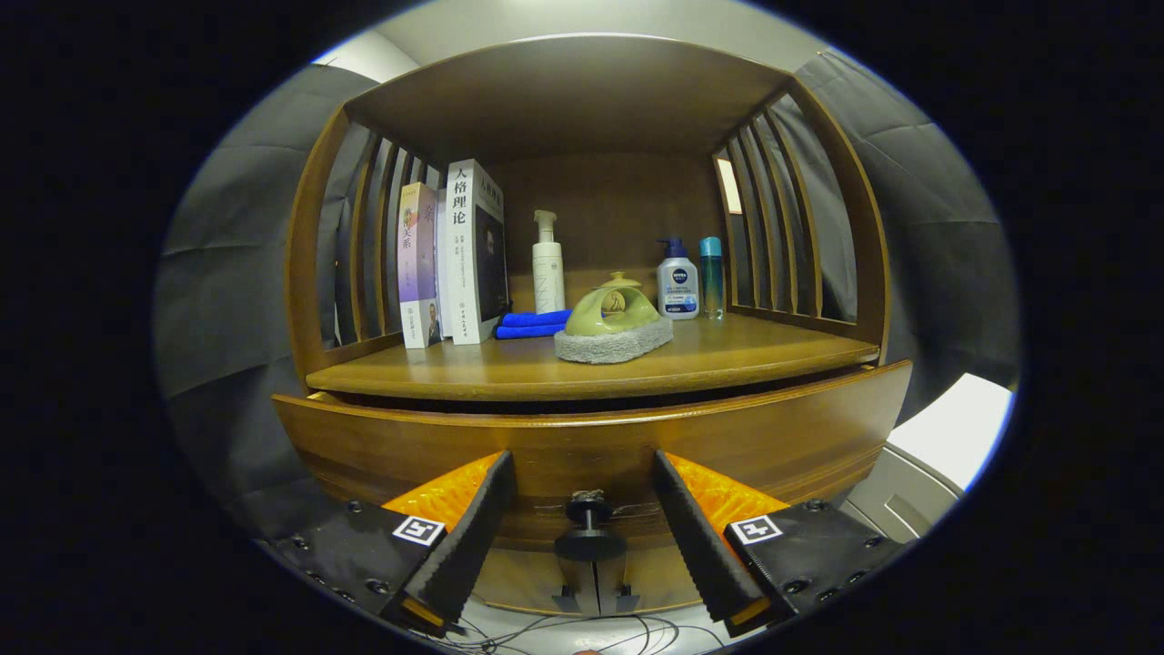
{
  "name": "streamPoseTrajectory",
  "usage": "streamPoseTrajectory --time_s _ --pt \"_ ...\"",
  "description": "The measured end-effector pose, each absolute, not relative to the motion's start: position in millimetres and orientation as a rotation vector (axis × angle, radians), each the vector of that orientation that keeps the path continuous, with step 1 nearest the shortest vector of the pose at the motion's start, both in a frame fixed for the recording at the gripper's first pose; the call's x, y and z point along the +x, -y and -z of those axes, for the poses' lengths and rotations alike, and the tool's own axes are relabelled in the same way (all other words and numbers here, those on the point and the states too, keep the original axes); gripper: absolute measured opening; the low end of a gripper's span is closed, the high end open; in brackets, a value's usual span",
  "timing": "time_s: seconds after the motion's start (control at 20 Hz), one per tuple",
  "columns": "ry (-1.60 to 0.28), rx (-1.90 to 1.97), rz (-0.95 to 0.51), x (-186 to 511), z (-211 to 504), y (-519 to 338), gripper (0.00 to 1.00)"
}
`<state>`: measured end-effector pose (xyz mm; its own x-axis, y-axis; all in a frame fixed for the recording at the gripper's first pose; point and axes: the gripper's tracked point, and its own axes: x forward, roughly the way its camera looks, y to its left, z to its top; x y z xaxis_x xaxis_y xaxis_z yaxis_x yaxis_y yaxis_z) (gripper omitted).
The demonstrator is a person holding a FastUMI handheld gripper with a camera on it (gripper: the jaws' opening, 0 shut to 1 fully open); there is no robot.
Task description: Pull open the drawer, take out the items inside it, and place them on the countertop above the cabinet.
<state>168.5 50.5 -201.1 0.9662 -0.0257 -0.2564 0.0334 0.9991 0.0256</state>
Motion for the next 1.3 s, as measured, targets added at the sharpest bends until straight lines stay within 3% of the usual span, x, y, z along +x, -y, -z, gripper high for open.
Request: streamPoseTrajectory --time_s 0.75,1.3 --pt "-0.181 -0.041 0.020 192.8 190.2 -52.2 0.98" --pt "-0.005 0.016 -0.017 70.1 43.3 -28.5 0.98"
